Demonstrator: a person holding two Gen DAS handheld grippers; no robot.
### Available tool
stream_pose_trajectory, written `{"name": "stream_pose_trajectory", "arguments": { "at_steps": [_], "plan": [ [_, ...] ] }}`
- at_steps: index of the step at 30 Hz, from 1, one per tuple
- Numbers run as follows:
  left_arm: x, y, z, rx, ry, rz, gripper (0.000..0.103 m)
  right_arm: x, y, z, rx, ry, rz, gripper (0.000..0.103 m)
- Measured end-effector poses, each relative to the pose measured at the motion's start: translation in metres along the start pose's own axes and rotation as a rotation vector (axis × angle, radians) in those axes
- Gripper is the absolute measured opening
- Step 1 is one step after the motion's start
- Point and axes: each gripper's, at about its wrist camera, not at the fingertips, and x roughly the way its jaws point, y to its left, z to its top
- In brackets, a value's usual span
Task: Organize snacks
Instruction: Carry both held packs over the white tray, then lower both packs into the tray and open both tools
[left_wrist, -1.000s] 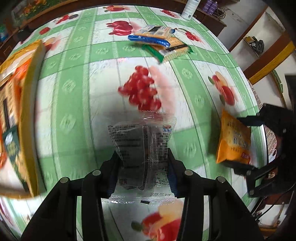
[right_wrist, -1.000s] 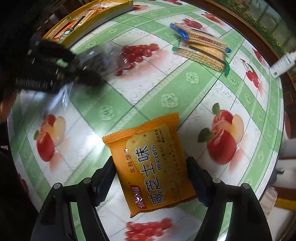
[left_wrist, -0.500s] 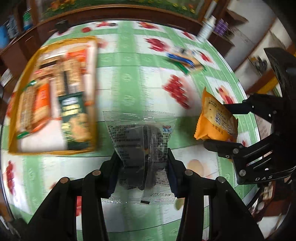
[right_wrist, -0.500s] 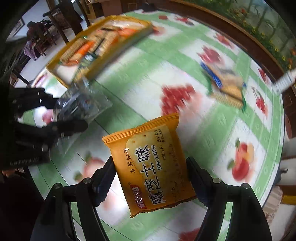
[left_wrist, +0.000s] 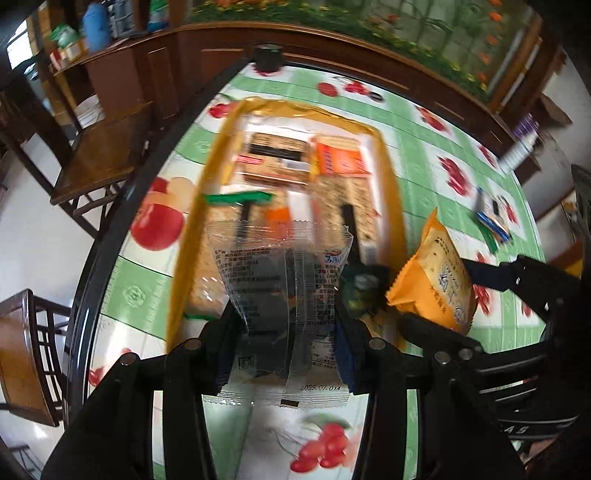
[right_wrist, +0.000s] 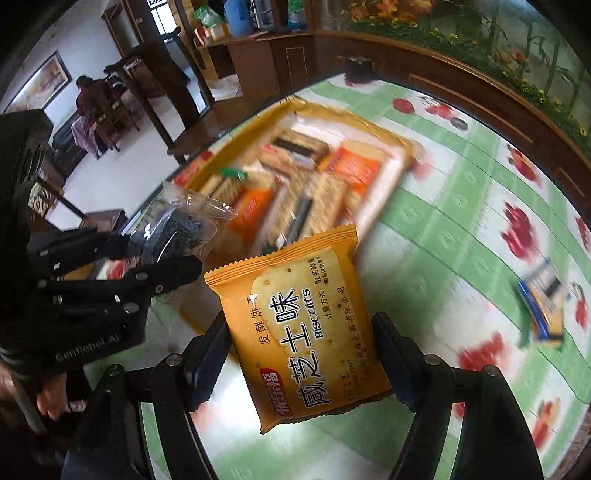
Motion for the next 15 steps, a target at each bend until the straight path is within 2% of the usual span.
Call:
{"name": "stream_pose_trajectory", "arguments": {
  "at_steps": [5,15],
  "plan": [
    [0.008,0.019,0.006,-0.049,0.004,0.006,0.044,0.024,0.002,0.024,0.064,-0.018,0.012,0.077],
    [0.022,0.024,0.007,-0.072,0.037,0.008,0.044,0.049,-0.015,0.034,0.204,-0.034,0.063,0.078]
  ]
}}
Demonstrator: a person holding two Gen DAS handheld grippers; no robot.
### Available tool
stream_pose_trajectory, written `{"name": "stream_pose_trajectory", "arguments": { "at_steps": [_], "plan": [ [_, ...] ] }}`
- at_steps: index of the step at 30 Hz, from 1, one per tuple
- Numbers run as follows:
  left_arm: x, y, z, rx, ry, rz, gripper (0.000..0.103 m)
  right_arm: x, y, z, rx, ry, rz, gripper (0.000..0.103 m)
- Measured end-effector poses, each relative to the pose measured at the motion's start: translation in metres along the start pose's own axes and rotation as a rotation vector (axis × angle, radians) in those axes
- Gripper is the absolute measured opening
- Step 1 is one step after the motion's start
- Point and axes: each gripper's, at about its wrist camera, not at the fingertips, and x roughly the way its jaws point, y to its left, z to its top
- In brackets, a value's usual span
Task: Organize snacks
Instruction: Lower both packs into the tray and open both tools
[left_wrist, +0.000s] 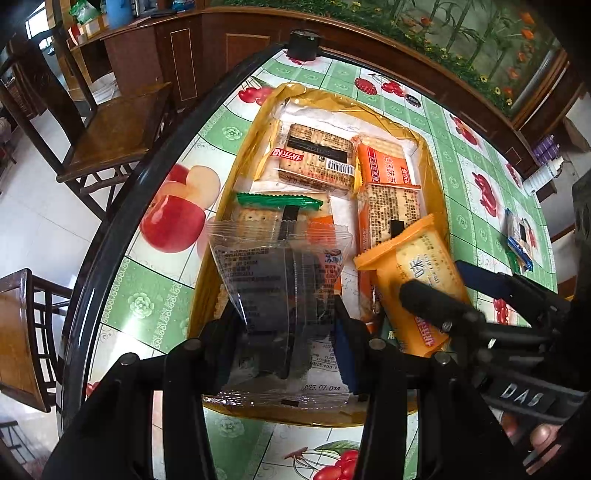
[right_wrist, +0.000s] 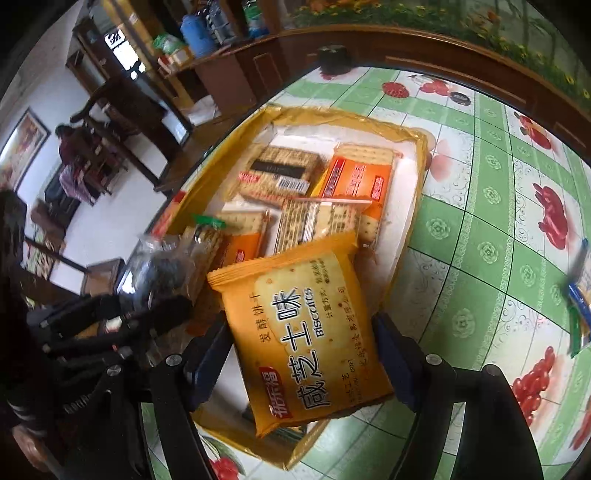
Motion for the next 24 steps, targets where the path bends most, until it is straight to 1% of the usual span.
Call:
{"name": "stream_pose_trajectory", "arguments": {
  "at_steps": [3,6,11,15,17,19,24],
  "plan": [
    [0.000,0.000,0.000,-0.005,0.000,0.015,0.044,-0.002,-0.003,0.003,0.016,-0.010,0.006,0.077],
    [0.000,-0.002,-0.001,0.003,-0.006,0.033,0.044,-0.003,-0.001,0.004,0.006,-0.008,-0.007,0.077],
    [-0.004,-0.010,-0.003,0.028,-0.012,0.053,0.044,-0.010,-0.002,0.003,0.001,-0.032,-0.032,0.077],
    [-0.014,-0.016,-0.003,0.033,-0.049,0.047,0.044,-0.022,-0.002,0.003,-0.009,-0.067,-0.057,0.077],
    [-0.022,-0.019,-0.003,0.037,-0.083,0.059,0.044,-0.028,-0.002,0.002,-0.017,-0.079,-0.070,0.077],
    [-0.030,-0.024,-0.003,0.047,-0.113,0.070,0.044,-0.034,-0.003,0.001,-0.017,-0.088,-0.067,0.077],
    [-0.041,-0.034,-0.007,0.062,-0.159,0.091,0.044,-0.050,-0.006,-0.008,-0.016,-0.107,-0.065,0.077]
  ]
}}
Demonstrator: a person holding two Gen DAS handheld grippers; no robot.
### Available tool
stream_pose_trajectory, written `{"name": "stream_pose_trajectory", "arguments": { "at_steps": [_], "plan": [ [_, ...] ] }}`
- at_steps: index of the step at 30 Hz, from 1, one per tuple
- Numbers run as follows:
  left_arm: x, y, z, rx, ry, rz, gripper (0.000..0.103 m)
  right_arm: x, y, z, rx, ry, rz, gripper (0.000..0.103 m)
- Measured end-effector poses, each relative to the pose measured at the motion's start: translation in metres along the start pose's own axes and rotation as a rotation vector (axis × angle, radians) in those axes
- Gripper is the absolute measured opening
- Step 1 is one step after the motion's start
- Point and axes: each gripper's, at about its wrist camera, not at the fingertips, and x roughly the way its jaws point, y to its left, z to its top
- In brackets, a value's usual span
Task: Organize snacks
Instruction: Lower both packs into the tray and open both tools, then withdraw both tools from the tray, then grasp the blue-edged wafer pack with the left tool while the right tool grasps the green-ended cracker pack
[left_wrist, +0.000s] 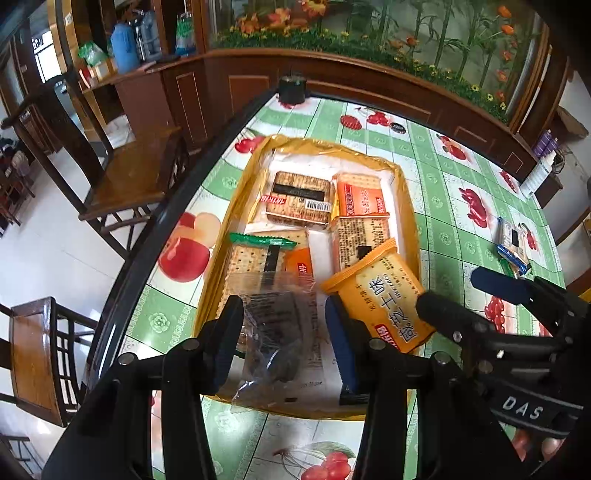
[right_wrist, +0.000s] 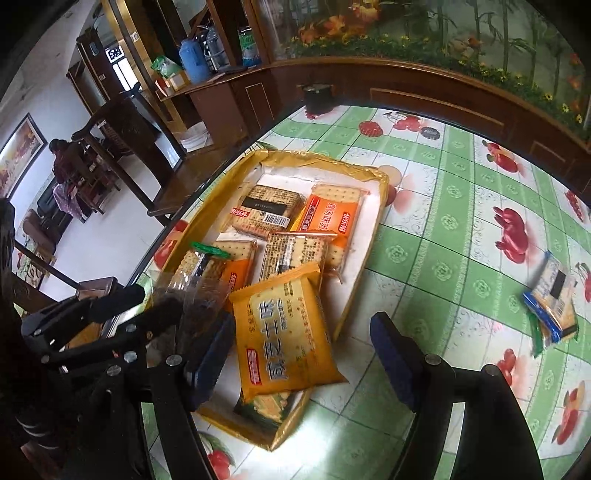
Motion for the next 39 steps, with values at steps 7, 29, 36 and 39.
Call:
{"name": "stream_pose_trajectory", "arguments": {
  "at_steps": [7,29,36,39],
  "plan": [
    [-0.009,-0.019,-0.017,0.003,-0.032,0.012,0.044,-0.019,-0.011,-0.028,-0.007,0.012,0.009,0.077],
    [0.015,-0.181,-0.016,0.155,0.019,-0.027,0.044,-0.085,-0.202,-0.117,0.245,-0.031,-0.125,0.079],
    [0.036,-0.217,-0.001,0.234,0.050,-0.002,0.044,-0.085,-0.284,-0.071,0.361,-0.073,-0.134,0.079],
    [0.042,-0.215,0.000,0.222,0.086,-0.020,0.044,-0.066,-0.300,-0.044,0.358,-0.063,-0.173,0.079]
  ]
}}
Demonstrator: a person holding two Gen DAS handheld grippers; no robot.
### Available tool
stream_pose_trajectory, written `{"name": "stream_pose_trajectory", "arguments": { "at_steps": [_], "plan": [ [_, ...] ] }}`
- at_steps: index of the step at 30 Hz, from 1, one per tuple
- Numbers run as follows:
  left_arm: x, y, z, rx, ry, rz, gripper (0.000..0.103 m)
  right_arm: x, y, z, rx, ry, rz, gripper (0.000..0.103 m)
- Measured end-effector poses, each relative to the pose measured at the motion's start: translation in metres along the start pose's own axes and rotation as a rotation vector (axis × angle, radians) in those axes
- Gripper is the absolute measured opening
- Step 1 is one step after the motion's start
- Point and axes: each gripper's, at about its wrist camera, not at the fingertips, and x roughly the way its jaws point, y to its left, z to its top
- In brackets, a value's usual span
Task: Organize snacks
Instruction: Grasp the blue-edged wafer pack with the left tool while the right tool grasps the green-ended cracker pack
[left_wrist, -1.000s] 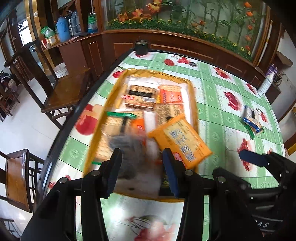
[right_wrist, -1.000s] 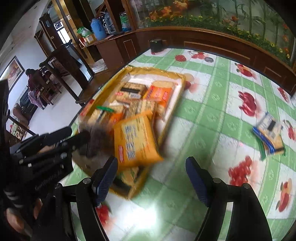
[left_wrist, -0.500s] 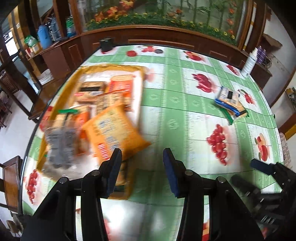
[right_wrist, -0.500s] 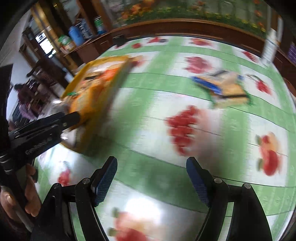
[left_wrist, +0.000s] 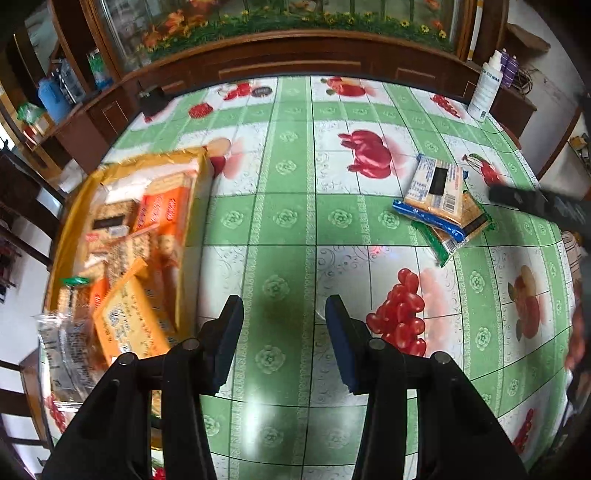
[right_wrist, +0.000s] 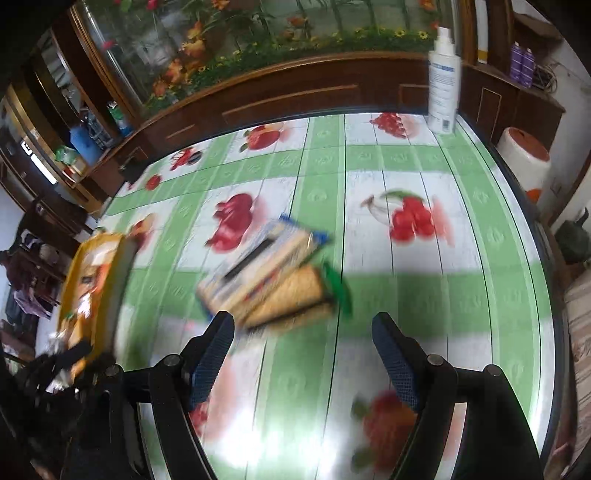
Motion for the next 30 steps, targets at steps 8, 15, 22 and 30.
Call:
{"name": "stream_pose_trajectory", "arguments": {
  "at_steps": [8,15,22,30],
  "plan": [
    [0.001,0.011,-0.004,0.012,0.020,-0.001,0.045,0.061,0.008,0.053,0.002,0.027,-0.028,0.079],
    [0.003,0.018,0.003,-0.005,0.021,-0.007,0.045,0.091,0.043,0.049,-0.098,0.135,0.072,0.079],
    [0.015,0.014,0.015,-0.042,0.049,-0.036,0.045,0.079,0.071,-0.004,-0.320,0.290,0.219,0.079],
    [0.015,-0.004,0.017,0.005,0.039,-0.041,0.045,0.060,0.070,-0.038,-0.520,0.359,0.160,0.079]
  ]
}}
